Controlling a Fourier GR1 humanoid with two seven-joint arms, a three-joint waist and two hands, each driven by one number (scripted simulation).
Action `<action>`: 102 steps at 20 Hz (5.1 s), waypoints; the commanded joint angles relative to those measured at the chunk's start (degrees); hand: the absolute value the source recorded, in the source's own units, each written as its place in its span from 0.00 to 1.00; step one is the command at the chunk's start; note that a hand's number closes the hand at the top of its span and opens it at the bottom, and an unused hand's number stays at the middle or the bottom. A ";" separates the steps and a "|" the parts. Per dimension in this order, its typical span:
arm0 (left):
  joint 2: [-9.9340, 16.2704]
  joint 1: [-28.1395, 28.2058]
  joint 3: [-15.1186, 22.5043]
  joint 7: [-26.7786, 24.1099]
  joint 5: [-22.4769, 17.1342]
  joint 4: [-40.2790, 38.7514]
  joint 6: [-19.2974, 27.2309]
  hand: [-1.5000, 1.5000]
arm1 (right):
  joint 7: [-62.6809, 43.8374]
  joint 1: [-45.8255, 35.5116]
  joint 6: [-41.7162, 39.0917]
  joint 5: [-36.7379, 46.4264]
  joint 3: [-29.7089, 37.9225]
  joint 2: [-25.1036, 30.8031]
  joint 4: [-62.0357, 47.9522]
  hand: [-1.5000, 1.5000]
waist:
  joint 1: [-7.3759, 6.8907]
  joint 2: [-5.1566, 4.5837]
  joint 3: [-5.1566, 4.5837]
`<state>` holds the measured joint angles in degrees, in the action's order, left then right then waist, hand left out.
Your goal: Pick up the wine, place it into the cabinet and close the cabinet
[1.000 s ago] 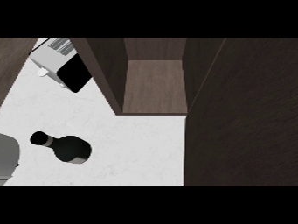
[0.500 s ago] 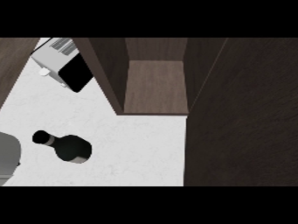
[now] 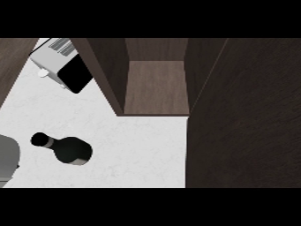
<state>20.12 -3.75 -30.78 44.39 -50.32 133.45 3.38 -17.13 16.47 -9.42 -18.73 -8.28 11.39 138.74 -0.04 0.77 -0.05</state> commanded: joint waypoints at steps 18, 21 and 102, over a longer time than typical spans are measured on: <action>-10.40 7.69 5.73 -16.69 13.91 -16.57 -23.39 0.00 | -3.09 2.52 -0.85 -8.34 2.92 0.03 8.59 0.00 | 1.02 -0.75 0.02; -11.42 5.27 6.02 -21.48 20.74 -20.94 -22.54 0.00 | -3.78 3.22 -1.32 -9.55 4.48 0.95 10.50 0.00 | 1.38 -0.76 0.02; -20.00 -0.69 22.28 -80.40 56.57 -74.78 -4.29 1.00 | 0.06 5.95 -5.88 -5.52 3.65 -0.52 7.62 0.00 | 0.32 -0.54 0.08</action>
<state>1.91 -5.54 -10.77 -41.19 4.35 54.23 -5.70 -12.27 20.14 -16.71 -21.29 -4.67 10.36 136.46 0.27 0.32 0.16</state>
